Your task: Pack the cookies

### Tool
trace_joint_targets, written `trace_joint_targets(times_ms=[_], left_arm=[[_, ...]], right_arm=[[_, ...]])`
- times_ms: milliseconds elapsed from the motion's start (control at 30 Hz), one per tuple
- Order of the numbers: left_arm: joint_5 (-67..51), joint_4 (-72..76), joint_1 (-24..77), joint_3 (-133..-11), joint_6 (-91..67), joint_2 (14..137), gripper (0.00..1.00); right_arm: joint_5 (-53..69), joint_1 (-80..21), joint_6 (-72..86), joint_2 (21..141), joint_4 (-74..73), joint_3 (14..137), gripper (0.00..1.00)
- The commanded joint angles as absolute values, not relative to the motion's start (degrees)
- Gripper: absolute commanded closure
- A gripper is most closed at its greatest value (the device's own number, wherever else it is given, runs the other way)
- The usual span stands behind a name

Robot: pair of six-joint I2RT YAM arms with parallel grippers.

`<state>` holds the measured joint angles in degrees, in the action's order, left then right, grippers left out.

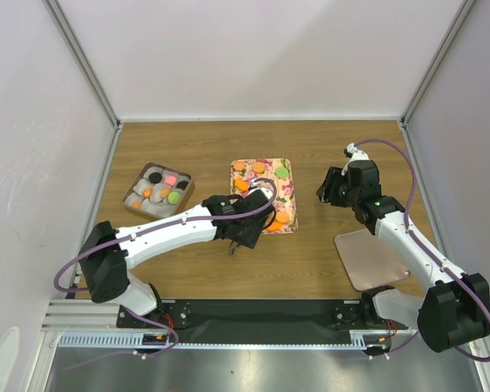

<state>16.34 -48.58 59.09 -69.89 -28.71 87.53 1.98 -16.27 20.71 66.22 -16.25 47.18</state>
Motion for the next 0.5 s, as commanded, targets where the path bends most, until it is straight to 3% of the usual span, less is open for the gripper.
trace_joint_targets(times_ms=[0, 467], left_arm=[[17.4, -47.55, 59.5, -69.52, -30.06, 88.24, 0.49], [17.4, -45.79, 59.59, -68.47, -30.76, 90.97, 0.52]], right_arm=[[2.28, -16.0, 19.78, 65.48, -16.08, 48.69, 0.48], [2.9, -16.08, 19.86, 65.48, -16.0, 48.69, 0.48]])
